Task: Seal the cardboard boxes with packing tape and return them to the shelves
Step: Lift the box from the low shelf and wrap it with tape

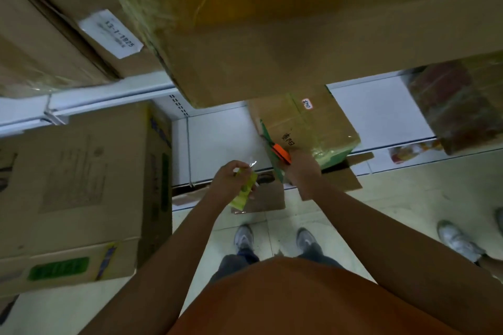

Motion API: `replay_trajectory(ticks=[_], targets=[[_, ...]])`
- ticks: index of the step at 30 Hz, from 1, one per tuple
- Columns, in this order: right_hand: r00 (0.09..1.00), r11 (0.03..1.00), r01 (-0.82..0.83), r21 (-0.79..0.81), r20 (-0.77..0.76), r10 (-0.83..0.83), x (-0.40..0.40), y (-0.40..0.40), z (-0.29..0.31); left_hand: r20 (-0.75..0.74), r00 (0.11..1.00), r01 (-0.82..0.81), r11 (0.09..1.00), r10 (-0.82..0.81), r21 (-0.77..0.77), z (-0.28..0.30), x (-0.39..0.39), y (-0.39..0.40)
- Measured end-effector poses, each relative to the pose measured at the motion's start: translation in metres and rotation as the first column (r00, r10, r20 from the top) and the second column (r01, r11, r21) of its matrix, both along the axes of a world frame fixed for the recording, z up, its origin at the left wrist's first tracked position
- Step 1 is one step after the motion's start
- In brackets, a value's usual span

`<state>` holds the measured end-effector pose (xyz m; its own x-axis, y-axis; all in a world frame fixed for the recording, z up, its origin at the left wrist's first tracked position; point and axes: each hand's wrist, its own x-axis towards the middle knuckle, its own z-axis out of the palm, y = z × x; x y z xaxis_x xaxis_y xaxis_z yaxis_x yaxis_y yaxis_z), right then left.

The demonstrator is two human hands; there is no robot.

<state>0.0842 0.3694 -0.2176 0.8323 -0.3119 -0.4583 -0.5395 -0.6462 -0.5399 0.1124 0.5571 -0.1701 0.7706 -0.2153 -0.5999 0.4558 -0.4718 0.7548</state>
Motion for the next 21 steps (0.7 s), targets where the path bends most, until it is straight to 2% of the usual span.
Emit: replay_trajectory(ticks=[2,5,8,10,12,15,18,21], targets=[[0.995,0.991,0.054,0.122,0.081,-0.064,-0.004,-0.009,0.002,0.014,1.000,-0.003,1.000,0.003,0.017,0.002,-0.007,-0.010],[0.966,0.989,0.147,-0.013,0.218,-0.141,-0.018,-0.037,0.009,0.052,0.998,0.022,0.999,-0.024,0.037,0.003,-0.013,-0.026],[0.878,0.904,0.412,-0.112,0.315,-0.360,-0.031,-0.085,0.010,0.077,0.997,0.017,0.999,-0.019,0.033,0.005,-0.013,-0.044],[0.843,0.860,0.488,-0.147,0.336,-0.421,-0.035,-0.116,0.007,0.109,0.994,0.020,0.999,-0.024,0.035,0.008,-0.015,-0.056],[0.844,0.849,0.510,-0.135,0.268,-0.464,-0.036,-0.137,0.001,0.115,0.993,0.033,0.999,-0.037,0.040,0.009,-0.018,-0.068],[0.822,0.827,0.562,-0.030,0.138,-0.553,-0.032,-0.143,-0.003,0.067,0.997,0.037,0.999,-0.040,0.031,0.009,-0.023,-0.080],[0.859,0.862,0.507,0.018,0.074,-0.506,-0.024,-0.134,-0.007,0.020,1.000,-0.002,0.999,0.003,-0.034,0.007,-0.027,-0.085],[0.848,0.848,0.526,0.068,0.028,-0.529,-0.016,-0.128,-0.011,0.014,1.000,-0.019,0.999,0.019,-0.045,0.005,-0.033,-0.086]])
